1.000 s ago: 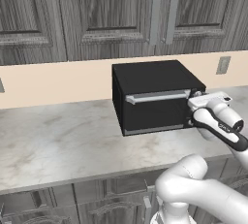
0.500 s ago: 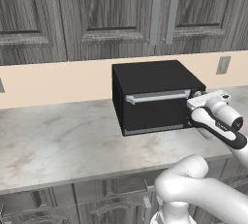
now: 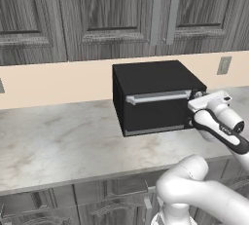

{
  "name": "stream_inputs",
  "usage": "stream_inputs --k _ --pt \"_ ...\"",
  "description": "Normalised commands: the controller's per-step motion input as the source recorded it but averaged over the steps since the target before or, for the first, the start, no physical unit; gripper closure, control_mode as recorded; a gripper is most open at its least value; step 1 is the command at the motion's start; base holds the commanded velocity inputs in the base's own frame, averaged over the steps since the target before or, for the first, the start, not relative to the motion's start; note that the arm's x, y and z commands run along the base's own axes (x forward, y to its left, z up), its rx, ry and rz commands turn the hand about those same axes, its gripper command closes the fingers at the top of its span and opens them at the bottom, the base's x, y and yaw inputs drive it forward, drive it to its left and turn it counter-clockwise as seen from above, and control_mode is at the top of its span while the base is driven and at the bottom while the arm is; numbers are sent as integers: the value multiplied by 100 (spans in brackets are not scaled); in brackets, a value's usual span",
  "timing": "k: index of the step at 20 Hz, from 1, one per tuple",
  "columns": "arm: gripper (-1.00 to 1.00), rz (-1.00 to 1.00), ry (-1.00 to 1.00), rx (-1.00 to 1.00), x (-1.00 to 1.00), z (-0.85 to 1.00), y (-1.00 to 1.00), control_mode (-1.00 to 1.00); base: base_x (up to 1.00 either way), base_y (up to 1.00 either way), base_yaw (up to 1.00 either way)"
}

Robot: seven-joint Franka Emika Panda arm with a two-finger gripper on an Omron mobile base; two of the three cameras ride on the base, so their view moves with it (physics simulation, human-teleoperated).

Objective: Pull the toaster oven rack outwards. Pick up the baguette from the plate and place it on the toaster oven rack. Close the toaster oven door fully and set the temperature to the lowest setting.

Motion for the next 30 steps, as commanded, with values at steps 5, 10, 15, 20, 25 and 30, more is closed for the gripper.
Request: stream_inputs --k 5,10,15,20,25,30 --pt "100 32 0 -16 0 0 -35 -100 0 0 0" --pt "100 31 0 -22 0 2 -31 -100 0 0 0" --pt "100 21 0 0 0 0 -28 -100 0 0 0" --pt "100 14 11 -3 1 27 -20 -100 0 0 0" --pt "100 13 31 -8 13 16 -12 -100 0 0 0" --pt "100 11 26 -13 11 -3 -4 -100 0 0 0"
